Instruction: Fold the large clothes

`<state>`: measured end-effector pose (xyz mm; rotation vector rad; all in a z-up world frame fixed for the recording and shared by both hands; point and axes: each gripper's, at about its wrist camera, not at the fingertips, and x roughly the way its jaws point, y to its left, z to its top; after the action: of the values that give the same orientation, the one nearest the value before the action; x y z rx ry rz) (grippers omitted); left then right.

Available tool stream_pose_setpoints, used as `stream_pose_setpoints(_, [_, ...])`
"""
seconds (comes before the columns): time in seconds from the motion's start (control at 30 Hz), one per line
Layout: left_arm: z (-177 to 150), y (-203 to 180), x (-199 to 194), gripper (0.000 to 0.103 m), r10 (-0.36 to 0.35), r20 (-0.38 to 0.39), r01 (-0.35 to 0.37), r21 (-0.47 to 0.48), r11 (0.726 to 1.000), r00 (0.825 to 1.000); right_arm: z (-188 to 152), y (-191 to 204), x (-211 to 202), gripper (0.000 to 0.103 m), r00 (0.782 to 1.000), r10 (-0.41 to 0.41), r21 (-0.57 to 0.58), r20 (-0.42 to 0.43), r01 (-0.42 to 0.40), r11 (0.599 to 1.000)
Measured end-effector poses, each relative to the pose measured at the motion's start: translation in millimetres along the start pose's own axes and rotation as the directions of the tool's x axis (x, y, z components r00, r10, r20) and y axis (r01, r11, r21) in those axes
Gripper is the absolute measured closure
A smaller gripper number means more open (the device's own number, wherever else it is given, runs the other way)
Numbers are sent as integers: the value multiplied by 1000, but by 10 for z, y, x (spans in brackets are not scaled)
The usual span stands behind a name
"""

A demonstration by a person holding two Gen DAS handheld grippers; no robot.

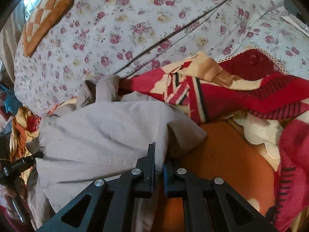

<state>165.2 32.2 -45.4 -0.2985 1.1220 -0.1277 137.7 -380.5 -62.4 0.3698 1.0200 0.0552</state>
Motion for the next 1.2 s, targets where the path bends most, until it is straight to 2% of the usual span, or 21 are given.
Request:
stream_pose_setpoints(0.03, [7, 12, -50, 52, 2, 6, -2, -3, 1000, 1000, 7, -23, -69, 96, 1000, 10, 22, 5, -10, 1000])
stream_pose_setpoints(0.1, [15, 35, -168, 51, 13, 19, -13, 3, 1000, 1000, 18, -27, -266, 76, 1000, 8, 50, 16, -9, 999])
stream_pose_setpoints(0.13, [9, 41, -229, 51, 16, 28, -16, 8, 1000, 999, 9, 6, -367, 71, 1000, -6, 41, 23, 5, 999])
stream_pose_setpoints(0.17, [-6, 41, -302, 51, 14, 40, -15, 12, 1000, 999, -18, 63, -488, 61, 999, -6, 20, 37, 5, 1000])
stream_pose_setpoints(0.2, [-39, 43, -378, 51, 14, 55, -15, 16, 1000, 998, -65, 148, -623, 53, 998, 13, -6, 55, -13, 1000])
stream_pose_setpoints(0.27, [-103, 35, -466, 51, 18, 67, -20, 25, 999, 998, -180, 335, -804, 50, 997, 57, -58, 59, -54, 997])
stream_pose_setpoints(0.37, [-295, 52, -560, 51, 3, 45, -6, 51, 999, 999, -402, 590, -803, 50, 997, 70, -149, -12, -71, 986])
stream_pose_setpoints(0.43, [-444, 79, -626, 51, 3, 28, -5, 67, 998, 1000, -540, 687, -657, 50, 998, 13, -216, -62, -26, 976])
stream_pose_setpoints(0.5, [-563, 111, -693, 51, -2, 17, 1, 67, 998, 1000, -657, 661, -425, 50, 989, -125, -284, -82, 97, 954])
stream_pose_setpoints(0.53, [-625, 144, -751, 51, -15, 10, 14, 63, 998, 1000, -683, 576, -294, 50, 979, -172, -272, -109, 137, 952])
stream_pose_setpoints(0.6, [-761, 195, -875, 49, -54, -2, 54, 61, 997, 999, -695, 442, -331, 50, 985, -110, -179, -134, 85, 980])
stream_pose_setpoints(0.7, [-927, 236, -964, 28, -101, -14, 101, 36, 994, 995, -714, 467, -664, 49, 997, -30, -148, -73, 19, 989])
stream_pose_setpoints(0.73, [-985, 231, -961, 27, -116, -25, 116, 30, 993, 993, -740, 501, -783, 48, 998, -21, -161, -55, 12, 987])
stream_pose_setpoints(0.83, [-1144, 108, -825, 27, -103, -68, 107, 54, 993, 992, -905, 617, -1054, 32, 999, 30, -180, -27, -34, 983])
stream_pose_setpoints(0.9, [-1242, 4, -690, 28, -83, -95, 92, 90, 992, 992, -1027, 688, -1123, 31, 997, 70, -178, -42, -77, 981])
stream_pose_setpoints(0.93, [-1273, -29, -639, 44, -73, -102, 84, 112, 990, 992, -1079, 733, -1134, 31, 995, 81, -178, -59, -91, 980])
stream_pose_setpoints(0.97, [-1304, -45, -593, 65, -53, -99, 66, 133, 989, 994, -1154, 757, -1160, 31, 994, 88, -179, -70, -99, 979])
stream_pose_setpoints(1.0, [-1334, -36, -550, 95, -30, -110, 46, 145, 988, 993, -1203, 765, -1174, 31, 993, 90, -182, -73, -102, 978])
stream_pose_setpoints(1.07, [-1363, 77, -618, 96, -55, -92, 65, 116, 991, 994, -1316, 770, -1254, 31, 993, 89, -190, -72, -102, 977])
stream_pose_setpoints(1.17, [-1394, 317, -855, 99, -7, -11, 8, 106, 994, 1000, -1497, 711, -1494, 31, 993, 103, -192, -55, -112, 975])
stream_pose_setpoints(1.2, [-1408, 414, -871, 99, 2, -7, -1, 98, 995, 1000, -1536, 675, -1532, 31, 993, 105, -193, -56, -114, 975])
